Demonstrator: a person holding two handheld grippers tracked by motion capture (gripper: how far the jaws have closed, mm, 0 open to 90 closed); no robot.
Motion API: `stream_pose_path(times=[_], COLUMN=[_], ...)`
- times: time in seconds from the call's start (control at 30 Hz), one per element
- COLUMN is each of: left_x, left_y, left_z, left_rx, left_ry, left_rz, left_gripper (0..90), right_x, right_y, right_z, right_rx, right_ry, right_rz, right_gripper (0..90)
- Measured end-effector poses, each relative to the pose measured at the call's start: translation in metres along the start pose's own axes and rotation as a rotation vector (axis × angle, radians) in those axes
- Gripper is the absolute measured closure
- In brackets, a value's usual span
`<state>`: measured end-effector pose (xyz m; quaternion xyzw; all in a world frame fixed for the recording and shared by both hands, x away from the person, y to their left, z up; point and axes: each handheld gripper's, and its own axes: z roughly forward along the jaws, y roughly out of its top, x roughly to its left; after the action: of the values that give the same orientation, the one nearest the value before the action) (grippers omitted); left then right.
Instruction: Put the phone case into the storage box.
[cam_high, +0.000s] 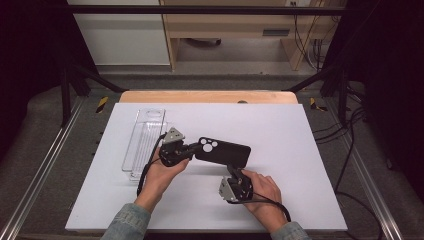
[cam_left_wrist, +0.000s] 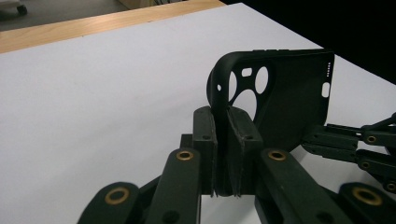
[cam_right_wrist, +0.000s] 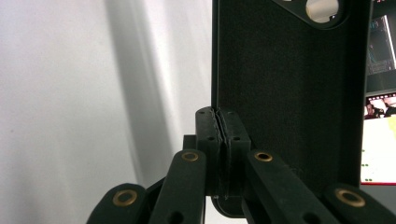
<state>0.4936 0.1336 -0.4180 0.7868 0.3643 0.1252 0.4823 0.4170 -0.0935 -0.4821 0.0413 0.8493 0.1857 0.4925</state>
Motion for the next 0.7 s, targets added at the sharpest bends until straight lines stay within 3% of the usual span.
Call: stream_pose_path(times=[0.27,0.3,0.37,0.4,0.5,0.7], left_x=[-0.006,-0.007,-0.008,-0.008,-0.009,-0.012], left_y=[0.002,0.003,0.003,0.003,0.004,0.005], left_z=[-0.004,-0.005,-0.005,-0.006,-0.006,-0.006], left_rx=[-0.012,-0.013,-0.014,-0.015,-0.021,-0.029], left_ry=[-0.003,-0.004,-0.007,-0.007,-0.005,-0.006], left_rz=[0.024,0.03,0.039,0.041,0.044,0.056], left_gripper=[84.1,84.1,84.2,84.2,84.3,84.5], right_x=[-0.001,0.0,-0.002,0.0,-0.002,-0.003], right_y=[-0.002,-0.002,-0.003,-0.003,-0.004,-0.005], right_z=[0.001,0.0,0.001,0.001,0.002,0.002], right_rx=[-0.004,0.003,-0.009,-0.004,-0.013,-0.012], right_ry=[0.001,0.004,0.004,0.007,0.006,0.02], right_rz=[0.013,0.038,0.02,0.05,0.023,0.051], right_gripper=[88.7,88.7,88.7,88.7,88.7,88.3])
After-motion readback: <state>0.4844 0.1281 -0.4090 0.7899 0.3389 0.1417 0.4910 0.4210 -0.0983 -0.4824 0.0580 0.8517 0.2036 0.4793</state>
